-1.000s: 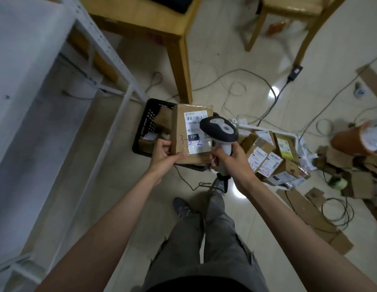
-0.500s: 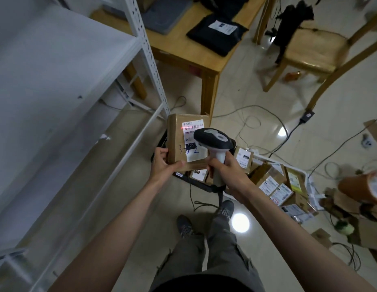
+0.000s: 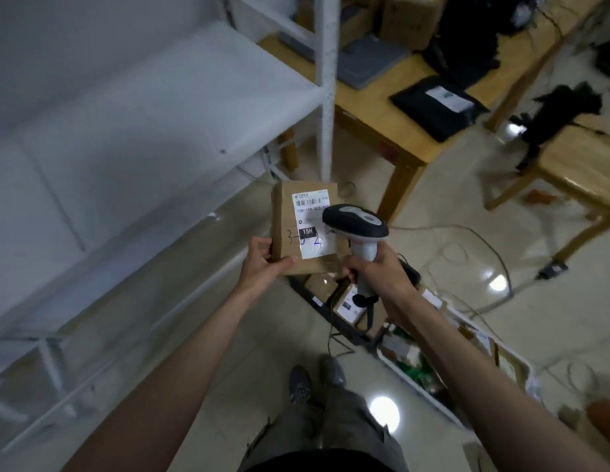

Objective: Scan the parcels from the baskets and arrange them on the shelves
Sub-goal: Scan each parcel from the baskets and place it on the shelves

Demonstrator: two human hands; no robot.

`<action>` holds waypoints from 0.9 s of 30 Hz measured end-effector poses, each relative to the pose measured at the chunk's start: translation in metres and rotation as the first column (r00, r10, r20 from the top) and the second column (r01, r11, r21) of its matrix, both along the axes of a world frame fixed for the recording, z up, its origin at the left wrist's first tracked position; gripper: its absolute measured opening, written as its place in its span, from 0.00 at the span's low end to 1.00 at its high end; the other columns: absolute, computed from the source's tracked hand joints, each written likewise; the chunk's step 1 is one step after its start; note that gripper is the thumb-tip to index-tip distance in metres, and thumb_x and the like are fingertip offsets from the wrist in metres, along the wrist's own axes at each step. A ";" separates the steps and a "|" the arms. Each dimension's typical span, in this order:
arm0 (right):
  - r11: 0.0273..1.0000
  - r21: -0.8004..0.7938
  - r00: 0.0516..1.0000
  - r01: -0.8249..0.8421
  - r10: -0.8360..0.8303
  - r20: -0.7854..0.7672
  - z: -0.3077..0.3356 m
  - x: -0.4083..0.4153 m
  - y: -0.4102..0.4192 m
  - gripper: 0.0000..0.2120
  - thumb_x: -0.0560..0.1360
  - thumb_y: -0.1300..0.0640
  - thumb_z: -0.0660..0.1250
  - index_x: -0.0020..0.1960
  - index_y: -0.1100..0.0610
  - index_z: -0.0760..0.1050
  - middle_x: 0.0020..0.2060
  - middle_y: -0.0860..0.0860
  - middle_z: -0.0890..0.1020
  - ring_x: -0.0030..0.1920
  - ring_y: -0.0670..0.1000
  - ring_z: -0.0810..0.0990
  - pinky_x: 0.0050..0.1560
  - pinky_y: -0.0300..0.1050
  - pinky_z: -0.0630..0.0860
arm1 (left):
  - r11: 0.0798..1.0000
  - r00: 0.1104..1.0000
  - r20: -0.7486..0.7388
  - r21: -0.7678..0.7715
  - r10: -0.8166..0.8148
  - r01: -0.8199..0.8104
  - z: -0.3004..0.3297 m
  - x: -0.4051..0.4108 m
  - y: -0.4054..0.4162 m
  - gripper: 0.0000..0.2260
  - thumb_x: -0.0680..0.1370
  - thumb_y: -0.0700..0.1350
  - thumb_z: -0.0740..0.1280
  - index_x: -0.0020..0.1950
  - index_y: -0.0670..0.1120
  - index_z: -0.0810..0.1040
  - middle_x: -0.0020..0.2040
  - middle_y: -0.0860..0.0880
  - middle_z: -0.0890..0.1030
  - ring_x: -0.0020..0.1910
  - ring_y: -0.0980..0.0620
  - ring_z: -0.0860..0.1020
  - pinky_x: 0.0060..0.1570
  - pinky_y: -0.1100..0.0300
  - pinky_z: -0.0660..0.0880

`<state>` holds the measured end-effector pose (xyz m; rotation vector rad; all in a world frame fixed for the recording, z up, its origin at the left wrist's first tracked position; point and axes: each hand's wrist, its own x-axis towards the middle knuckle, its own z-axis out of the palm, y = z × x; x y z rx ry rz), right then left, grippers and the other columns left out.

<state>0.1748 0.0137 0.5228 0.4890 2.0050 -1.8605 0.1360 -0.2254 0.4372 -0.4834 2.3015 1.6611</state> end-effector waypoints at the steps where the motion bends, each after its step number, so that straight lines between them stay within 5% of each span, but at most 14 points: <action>1: 0.999 -0.008 0.999 -0.038 0.038 0.005 0.005 -0.011 -0.011 0.15 0.76 0.63 0.72 0.61 0.59 0.74 0.40 0.56 0.83 0.35 0.49 0.80 0.39 0.47 0.80 | 0.999 0.999 -0.013 -0.007 0.049 -0.049 0.009 0.003 -0.015 0.27 0.68 0.47 0.82 0.59 0.49 0.69 0.55 0.53 0.79 0.55 0.57 0.78 0.50 0.62 0.75; 5: 0.951 0.141 0.954 -0.275 0.288 -0.083 0.030 -0.054 -0.078 0.13 0.75 0.61 0.74 0.57 0.56 0.76 0.44 0.54 0.85 0.40 0.51 0.84 0.42 0.47 0.83 | 0.957 0.955 -0.064 0.017 0.291 -0.290 0.050 0.033 -0.085 0.27 0.65 0.50 0.82 0.57 0.53 0.72 0.55 0.51 0.81 0.54 0.54 0.81 0.51 0.58 0.78; 8: 0.865 0.274 0.863 -0.420 0.474 -0.173 0.047 -0.074 -0.152 0.09 0.73 0.59 0.76 0.50 0.58 0.78 0.39 0.54 0.83 0.37 0.52 0.79 0.36 0.46 0.76 | 0.893 0.888 -0.095 0.024 0.450 -0.450 0.086 0.070 -0.145 0.26 0.66 0.54 0.81 0.58 0.53 0.72 0.56 0.51 0.81 0.53 0.53 0.82 0.50 0.56 0.79; 14: 0.737 0.202 0.709 -0.645 0.676 -0.202 0.071 -0.064 -0.301 0.12 0.72 0.59 0.77 0.53 0.60 0.81 0.41 0.55 0.85 0.33 0.49 0.81 0.39 0.49 0.79 | 0.690 0.681 -0.116 0.056 0.723 -0.722 0.140 0.163 -0.244 0.26 0.64 0.56 0.77 0.57 0.52 0.72 0.54 0.46 0.84 0.57 0.46 0.82 0.62 0.47 0.78; 19: 0.613 0.110 0.576 -0.783 0.780 -0.247 0.081 -0.023 -0.397 0.08 0.71 0.61 0.77 0.48 0.58 0.81 0.40 0.53 0.86 0.39 0.53 0.84 0.49 0.53 0.84 | 0.508 0.498 -0.108 0.089 0.860 -0.857 0.158 0.230 -0.294 0.33 0.57 0.59 0.78 0.57 0.50 0.72 0.54 0.45 0.84 0.54 0.46 0.83 0.61 0.47 0.78; 27: 0.480 0.018 0.459 -0.877 0.849 -0.262 0.071 0.031 -0.513 0.10 0.76 0.61 0.72 0.56 0.60 0.78 0.45 0.53 0.83 0.47 0.54 0.82 0.53 0.54 0.83 | 0.441 0.432 -0.092 0.143 0.897 -0.886 0.142 0.282 -0.395 0.21 0.70 0.51 0.79 0.55 0.51 0.73 0.52 0.44 0.83 0.51 0.48 0.81 0.63 0.48 0.78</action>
